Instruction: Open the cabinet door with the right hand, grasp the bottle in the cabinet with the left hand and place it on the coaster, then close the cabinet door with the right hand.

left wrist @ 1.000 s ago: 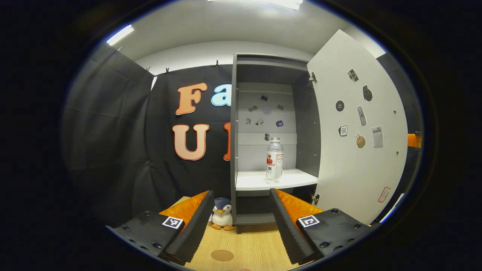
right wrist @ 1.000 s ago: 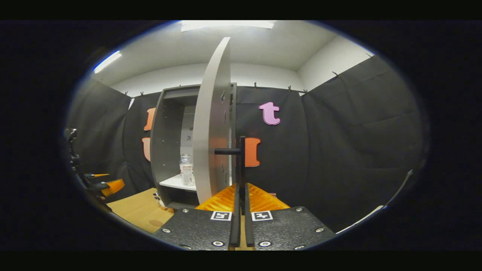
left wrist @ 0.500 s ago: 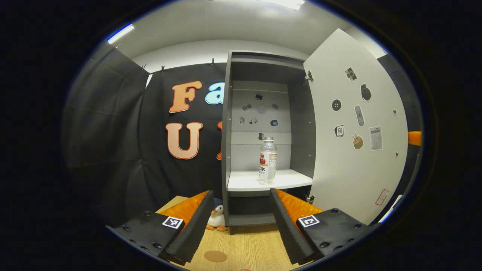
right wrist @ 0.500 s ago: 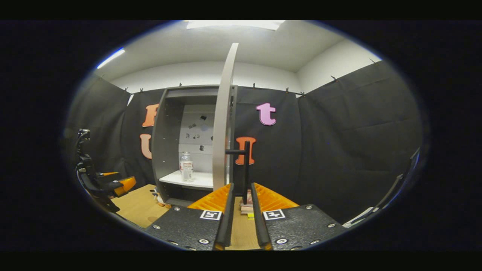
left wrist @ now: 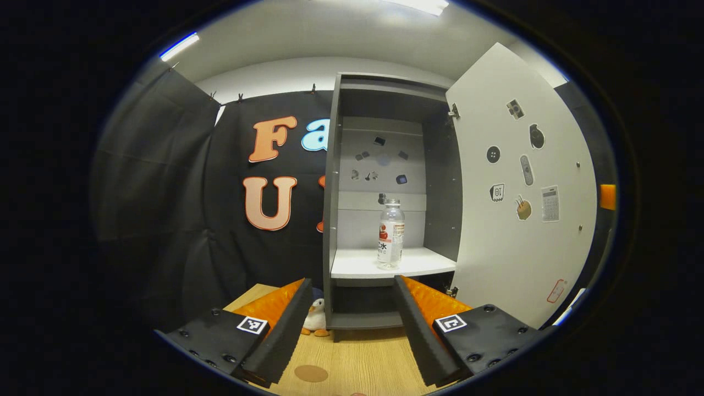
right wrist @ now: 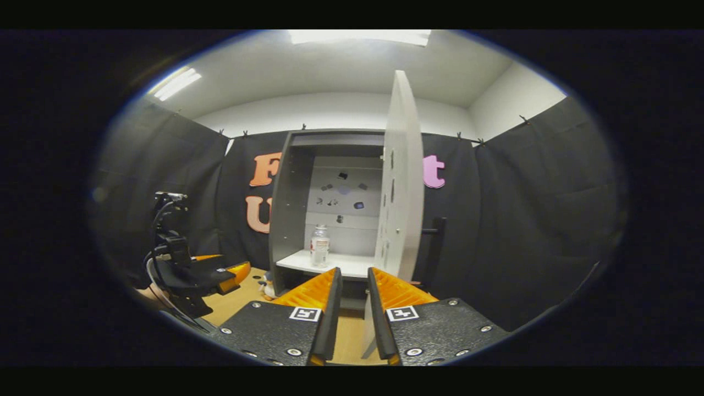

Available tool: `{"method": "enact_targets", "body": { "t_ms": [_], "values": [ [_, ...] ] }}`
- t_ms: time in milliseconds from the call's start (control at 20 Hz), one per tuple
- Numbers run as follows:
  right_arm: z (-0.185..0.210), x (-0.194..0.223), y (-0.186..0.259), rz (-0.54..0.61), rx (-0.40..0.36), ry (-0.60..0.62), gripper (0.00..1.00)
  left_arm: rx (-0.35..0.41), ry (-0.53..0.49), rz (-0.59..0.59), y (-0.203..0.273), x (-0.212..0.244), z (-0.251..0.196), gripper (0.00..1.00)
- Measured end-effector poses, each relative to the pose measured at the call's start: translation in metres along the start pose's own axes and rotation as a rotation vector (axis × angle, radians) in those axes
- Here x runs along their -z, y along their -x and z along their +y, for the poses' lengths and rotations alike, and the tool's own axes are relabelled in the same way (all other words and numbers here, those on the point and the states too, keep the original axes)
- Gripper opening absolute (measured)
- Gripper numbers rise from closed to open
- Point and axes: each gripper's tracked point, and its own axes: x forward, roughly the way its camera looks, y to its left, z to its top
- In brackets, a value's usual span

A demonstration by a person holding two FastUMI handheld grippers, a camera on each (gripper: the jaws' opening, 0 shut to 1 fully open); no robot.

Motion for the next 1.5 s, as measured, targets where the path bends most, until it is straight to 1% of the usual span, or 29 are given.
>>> {"method": "enact_targets", "body": {
  "t_ms": [50,100,150,350,400,500,650,750,900,1000,1200,1300,1350,1450,1500],
  "values": [
    [0.009,0.003,-0.011,0.002,-0.010,-0.003,0.27,-0.002,-0.004,0.001,-0.003,0.000,0.003,0.95],
    [0.019,0.006,-0.021,0.002,-0.017,-0.005,0.32,-0.001,-0.002,0.003,-0.005,0.002,0.004,0.94],
    [0.026,0.007,-0.031,0.003,-0.017,-0.006,0.31,0.001,0.002,0.005,-0.009,0.003,0.006,0.94],
    [0.047,0.013,-0.067,-0.009,0.011,0.009,0.40,0.012,0.013,0.011,-0.030,0.006,0.016,0.96],
    [0.052,0.015,-0.076,-0.010,0.020,0.016,0.40,0.017,0.016,0.011,-0.036,0.007,0.018,0.94],
    [0.060,0.020,-0.095,-0.006,0.034,0.017,0.42,0.023,0.016,0.015,-0.049,0.010,0.022,0.95],
    [0.065,0.031,-0.126,0.006,0.067,0.009,0.46,0.051,0.022,0.006,-0.075,0.009,0.025,0.94],
    [0.067,0.039,-0.141,0.023,0.087,-0.010,0.49,0.070,-0.004,0.007,-0.092,0.010,0.026,0.95],
    [0.061,0.048,-0.158,0.036,0.137,-0.026,0.54,0.132,-0.026,0.004,-0.123,0.013,0.017,0.95],
    [0.057,0.050,-0.165,0.029,0.179,-0.032,0.58,0.192,-0.011,0.010,-0.141,0.015,0.004,0.95],
    [0.049,0.052,-0.176,0.027,0.255,-0.028,0.71,0.298,0.000,0.012,-0.173,0.015,-0.022,0.95],
    [0.047,0.053,-0.178,0.027,0.280,-0.024,0.78,0.350,0.006,0.003,-0.185,0.012,-0.034,0.95],
    [0.045,0.053,-0.178,0.030,0.290,-0.021,0.84,0.376,0.009,-0.006,-0.190,0.009,-0.041,0.95],
    [0.044,0.054,-0.180,0.038,0.308,-0.009,0.90,0.410,0.015,-0.019,-0.204,0.004,-0.055,0.95],
    [0.042,0.055,-0.181,0.039,0.318,-0.002,0.91,0.423,0.017,-0.024,-0.212,0.001,-0.061,0.95]
  ]
}}
